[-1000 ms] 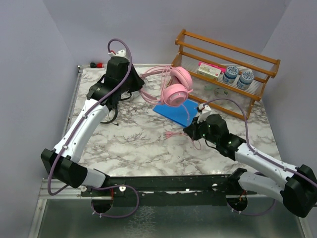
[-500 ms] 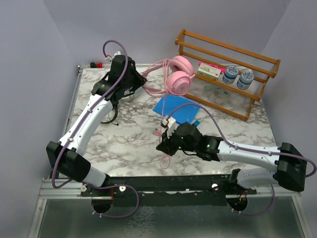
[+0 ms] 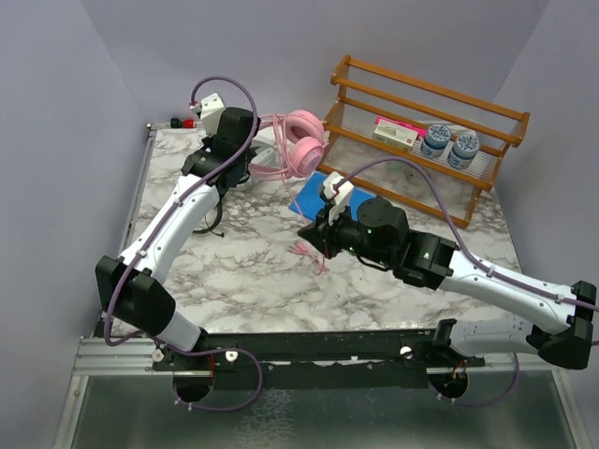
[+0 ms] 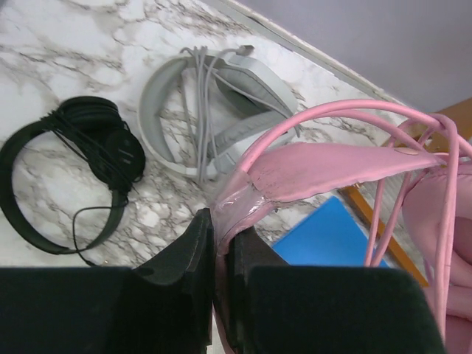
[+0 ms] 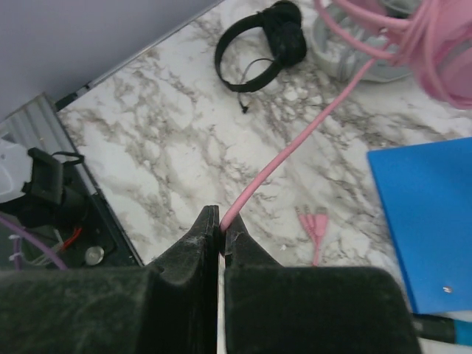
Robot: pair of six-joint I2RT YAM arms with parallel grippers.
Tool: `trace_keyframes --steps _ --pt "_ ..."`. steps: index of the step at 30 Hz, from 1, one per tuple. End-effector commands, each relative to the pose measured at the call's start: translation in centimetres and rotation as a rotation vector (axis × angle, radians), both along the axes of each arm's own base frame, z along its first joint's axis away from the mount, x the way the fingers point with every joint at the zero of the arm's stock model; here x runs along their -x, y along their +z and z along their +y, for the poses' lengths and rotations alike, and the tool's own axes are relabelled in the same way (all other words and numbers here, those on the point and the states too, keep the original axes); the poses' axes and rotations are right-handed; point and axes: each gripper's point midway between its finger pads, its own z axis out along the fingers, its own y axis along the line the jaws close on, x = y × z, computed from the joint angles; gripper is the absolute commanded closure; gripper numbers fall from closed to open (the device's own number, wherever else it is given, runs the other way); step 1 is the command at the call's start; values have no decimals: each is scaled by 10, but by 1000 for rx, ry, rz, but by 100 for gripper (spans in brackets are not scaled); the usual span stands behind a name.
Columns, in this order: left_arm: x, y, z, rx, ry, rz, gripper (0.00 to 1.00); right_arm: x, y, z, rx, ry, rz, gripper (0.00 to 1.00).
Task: Wrap the headphones
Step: Wrap the headphones cable around the headphones.
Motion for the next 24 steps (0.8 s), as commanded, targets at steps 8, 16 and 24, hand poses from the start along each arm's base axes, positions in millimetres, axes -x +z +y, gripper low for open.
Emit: trace_keyframes --steps 8,16,24 --pt "17 44 57 -338 88 -189 100 -89 30 -35 195 -261 -157 99" --pt "35 34 28 -487 -262 -174 100 -140 31 -31 285 -358 -309 99" --pt "57 25 13 -471 -407 -120 100 -171 31 -34 307 -476 -496 99"
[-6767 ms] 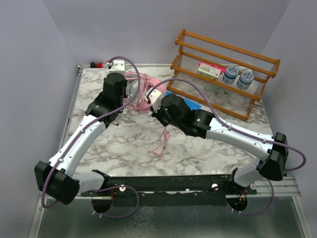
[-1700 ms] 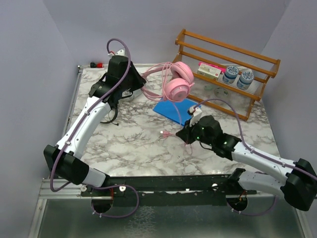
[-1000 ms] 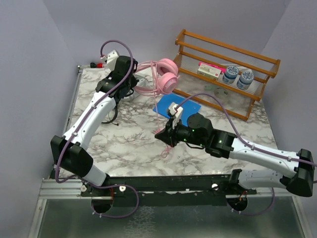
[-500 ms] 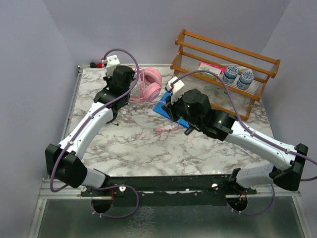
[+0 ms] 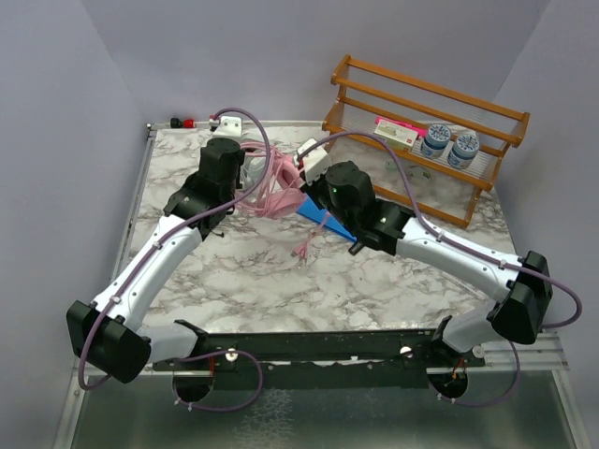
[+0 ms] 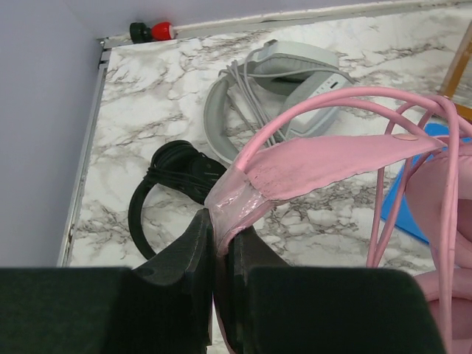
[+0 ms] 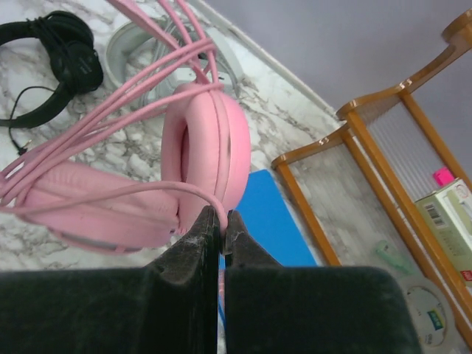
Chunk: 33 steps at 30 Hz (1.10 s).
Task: Wrap the headphones
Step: Wrap the headphones cable around the headphones.
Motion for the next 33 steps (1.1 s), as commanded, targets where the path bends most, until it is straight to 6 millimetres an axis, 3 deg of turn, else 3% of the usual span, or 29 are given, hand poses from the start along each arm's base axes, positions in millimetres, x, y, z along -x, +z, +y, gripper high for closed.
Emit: trace_keyframes --steps 1,8,19,27,33 --pt "10 22 -24 44 -156 -26 100 -24 27 -8 -1 -91 -193 99" --pt "19 18 -33 35 -215 5 100 -45 23 -12 71 -163 -269 87" --pt "29 16 -49 89 -295 36 100 -84 -11 -28 4 -107 -138 86" --pt "29 12 -57 136 -298 77 100 -101 -26 -39 -2 -113 -98 80" --pt "34 18 -72 215 -344 110 100 -109 -42 -43 -98 -39 -3 80"
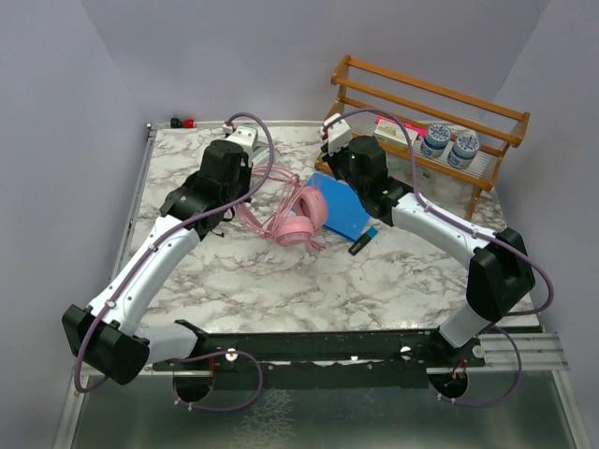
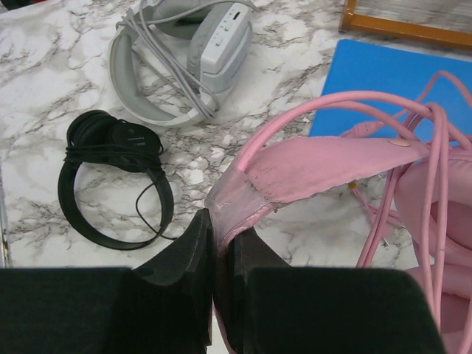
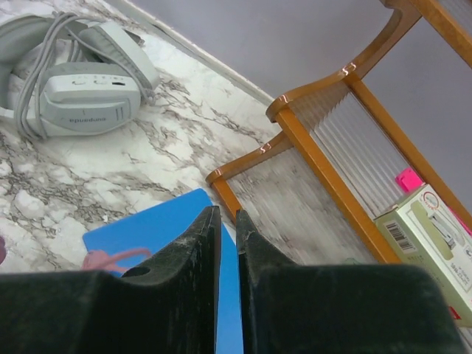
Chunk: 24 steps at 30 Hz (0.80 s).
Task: Wrap the headphones
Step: Wrap the headphones cable around the headphones.
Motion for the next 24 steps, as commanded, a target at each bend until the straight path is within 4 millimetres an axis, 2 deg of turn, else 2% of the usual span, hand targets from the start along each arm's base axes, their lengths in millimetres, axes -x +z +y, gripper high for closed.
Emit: trace_keyframes --steps 1,5,8,10,15,17,21,24 --pt "1 40 -25 169 -41 -31 100 -3 -9 6 -120 88 70 80" --pt "2 45 -28 204 -11 13 100 -2 -19 -6 -218 85 128 77" --pt "3 49 -36 254 -21 38 100 0 -28 -23 -334 19 174 69" --pt "5 53 -40 293 -15 50 100 4 -41 -37 -396 -34 204 66" --pt "4 64 -45 371 29 85 100 29 -70 -53 -482 -69 216 58" --pt "4 72 -47 399 35 102 100 44 -70 -55 -540 -38 190 55" --pt "7 92 -54 470 33 99 100 78 -55 -50 -655 117 82 40" --pt "7 101 -56 500 31 88 100 90 -60 -34 -634 237 94 31"
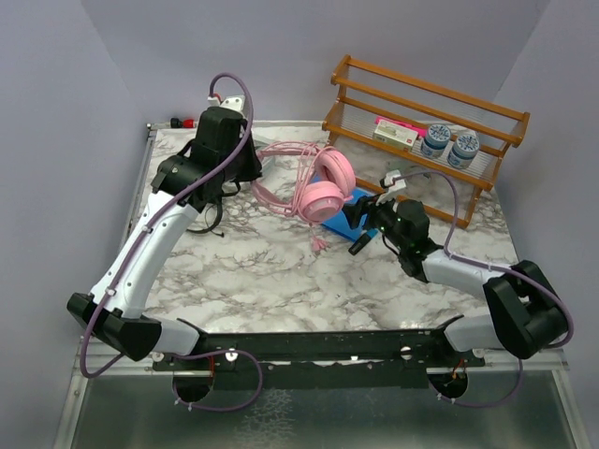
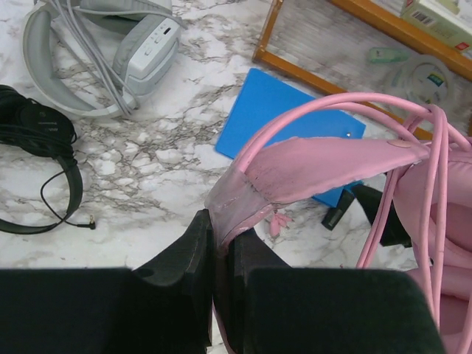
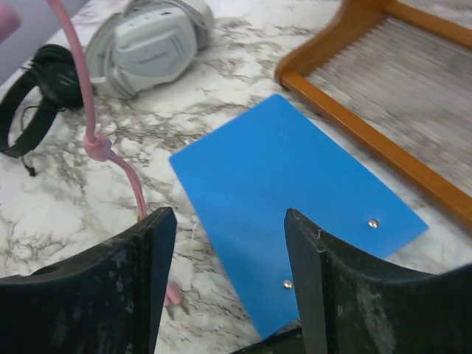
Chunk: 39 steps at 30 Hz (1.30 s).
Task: Wrap the headphones
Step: Wrap the headphones cable around the headphones.
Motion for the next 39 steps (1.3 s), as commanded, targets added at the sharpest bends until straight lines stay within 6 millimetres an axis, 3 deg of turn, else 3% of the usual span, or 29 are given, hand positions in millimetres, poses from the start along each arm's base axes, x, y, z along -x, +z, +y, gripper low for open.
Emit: trace_keyframes --steps 1,4,7,12,18,30,34,39 --pt "5 46 -16 183 -5 -56 100 13 44 36 -125 210 -177 26" --pt "6 54 -18 208 -4 -65 100 26 37 49 -156 315 -205 3" --pt "7 61 -20 234 -11 -70 100 36 30 62 -196 412 -209 0" --pt "8 71 -22 255 -15 -85 100 48 22 79 -233 529 -201 10" --pt "6 80 -23 268 -16 -102 100 45 5 72 -205 483 -159 14" --pt "2 102 -29 310 -27 -140 100 37 -18 74 -188 463 -112 35" --pt "1 112 -30 333 -23 -157 100 37 -23 77 -207 475 -97 46" --pt "-2 119 -32 353 -22 -166 100 35 -19 83 -221 500 -97 70"
